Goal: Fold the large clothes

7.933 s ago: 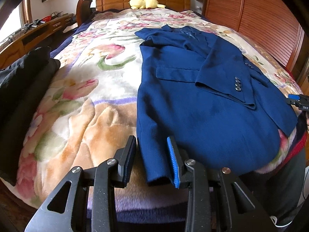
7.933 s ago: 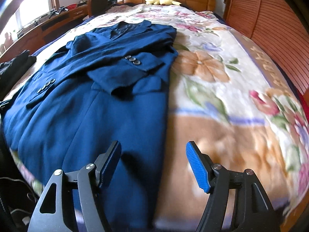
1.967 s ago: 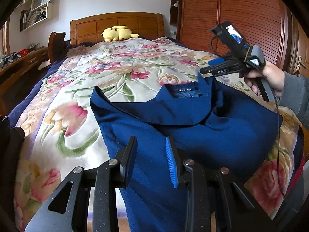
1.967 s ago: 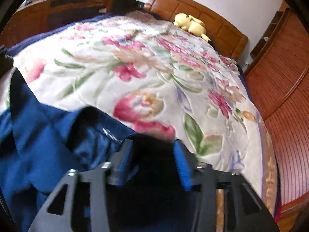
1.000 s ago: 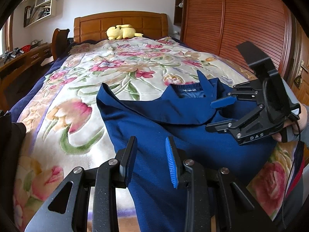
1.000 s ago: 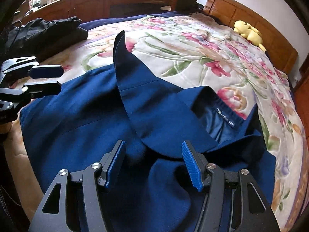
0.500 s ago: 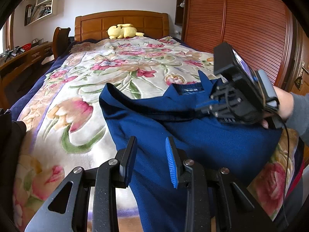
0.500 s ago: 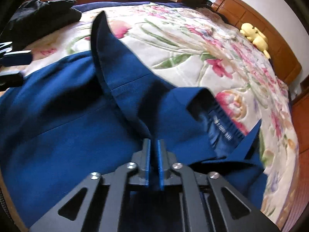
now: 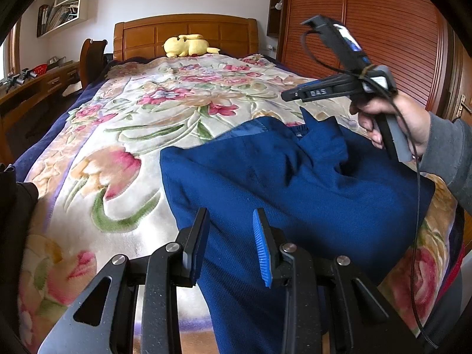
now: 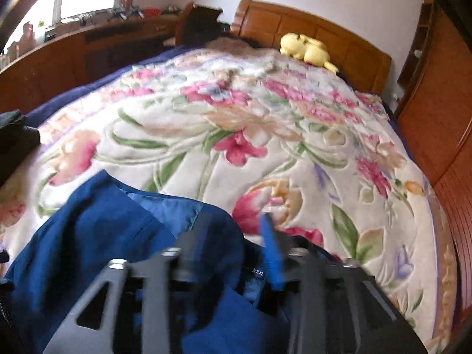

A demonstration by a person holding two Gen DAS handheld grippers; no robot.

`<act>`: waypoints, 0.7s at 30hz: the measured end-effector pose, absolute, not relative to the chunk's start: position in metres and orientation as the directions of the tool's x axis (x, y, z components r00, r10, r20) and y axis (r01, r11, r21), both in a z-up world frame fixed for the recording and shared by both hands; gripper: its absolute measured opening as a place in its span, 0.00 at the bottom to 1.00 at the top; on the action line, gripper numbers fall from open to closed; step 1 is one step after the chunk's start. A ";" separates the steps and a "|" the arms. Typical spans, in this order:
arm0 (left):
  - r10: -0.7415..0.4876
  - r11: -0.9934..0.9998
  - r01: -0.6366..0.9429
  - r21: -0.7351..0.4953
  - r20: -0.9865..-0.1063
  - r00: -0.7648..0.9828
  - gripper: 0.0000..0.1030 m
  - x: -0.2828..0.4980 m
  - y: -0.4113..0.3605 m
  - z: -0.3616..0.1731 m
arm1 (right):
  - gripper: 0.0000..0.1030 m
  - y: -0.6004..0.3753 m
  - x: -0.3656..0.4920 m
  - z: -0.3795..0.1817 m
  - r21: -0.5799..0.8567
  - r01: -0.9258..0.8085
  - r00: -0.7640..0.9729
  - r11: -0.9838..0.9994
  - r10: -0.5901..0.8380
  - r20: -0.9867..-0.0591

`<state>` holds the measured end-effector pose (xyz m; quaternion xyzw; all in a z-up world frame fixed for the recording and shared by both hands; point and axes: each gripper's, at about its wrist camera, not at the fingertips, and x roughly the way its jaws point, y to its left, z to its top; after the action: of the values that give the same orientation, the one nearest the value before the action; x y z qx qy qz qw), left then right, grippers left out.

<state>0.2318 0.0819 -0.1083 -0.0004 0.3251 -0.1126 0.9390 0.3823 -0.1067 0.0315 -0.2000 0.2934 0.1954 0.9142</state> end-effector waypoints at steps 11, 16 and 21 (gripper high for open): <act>-0.211 0.974 0.215 -0.068 -0.609 0.765 0.30 0.232 0.080 -0.108 | 0.49 -0.121 0.348 -0.008 -0.299 -0.576 0.655 0.761 0.211 -0.725; -0.213 0.974 0.219 -0.065 -0.609 0.764 0.30 0.232 0.079 -0.108 | 0.49 -0.134 0.349 -0.002 -0.318 -0.552 0.664 0.770 0.175 -0.727; -0.212 0.973 0.221 -0.063 -0.611 0.763 0.30 0.232 0.079 -0.108 | 0.49 -0.140 0.356 0.013 -0.307 -0.498 0.692 0.811 0.158 -0.705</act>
<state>0.2317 0.0792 -0.1084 0.0064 0.3246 -0.1153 0.9388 0.3556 -0.1403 0.0125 -0.2453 0.3464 0.1849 0.8864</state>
